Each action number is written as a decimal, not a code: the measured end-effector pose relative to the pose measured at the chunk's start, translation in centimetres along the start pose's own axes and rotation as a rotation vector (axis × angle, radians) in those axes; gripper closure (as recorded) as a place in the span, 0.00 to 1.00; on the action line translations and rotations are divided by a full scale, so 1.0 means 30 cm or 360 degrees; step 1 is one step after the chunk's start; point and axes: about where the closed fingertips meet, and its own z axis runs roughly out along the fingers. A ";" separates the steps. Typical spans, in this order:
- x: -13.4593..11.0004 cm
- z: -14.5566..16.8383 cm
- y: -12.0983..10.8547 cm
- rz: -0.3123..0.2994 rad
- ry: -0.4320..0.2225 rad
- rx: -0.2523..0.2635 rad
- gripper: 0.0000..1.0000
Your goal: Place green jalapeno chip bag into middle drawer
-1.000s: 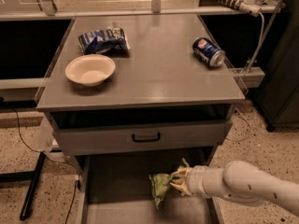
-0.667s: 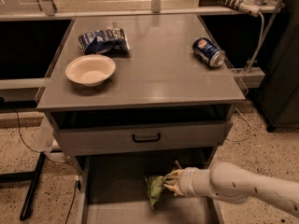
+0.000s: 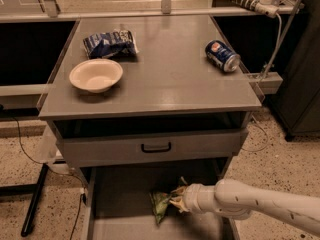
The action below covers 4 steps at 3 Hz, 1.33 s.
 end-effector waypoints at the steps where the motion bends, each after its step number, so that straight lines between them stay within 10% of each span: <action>1: 0.006 0.009 0.006 0.0007 -0.0002 -0.0007 0.83; 4: 0.006 0.010 0.006 0.0007 -0.0002 -0.0008 0.13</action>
Offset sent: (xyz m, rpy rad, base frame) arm -0.0011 0.0014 -0.0033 0.0036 0.0053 0.0005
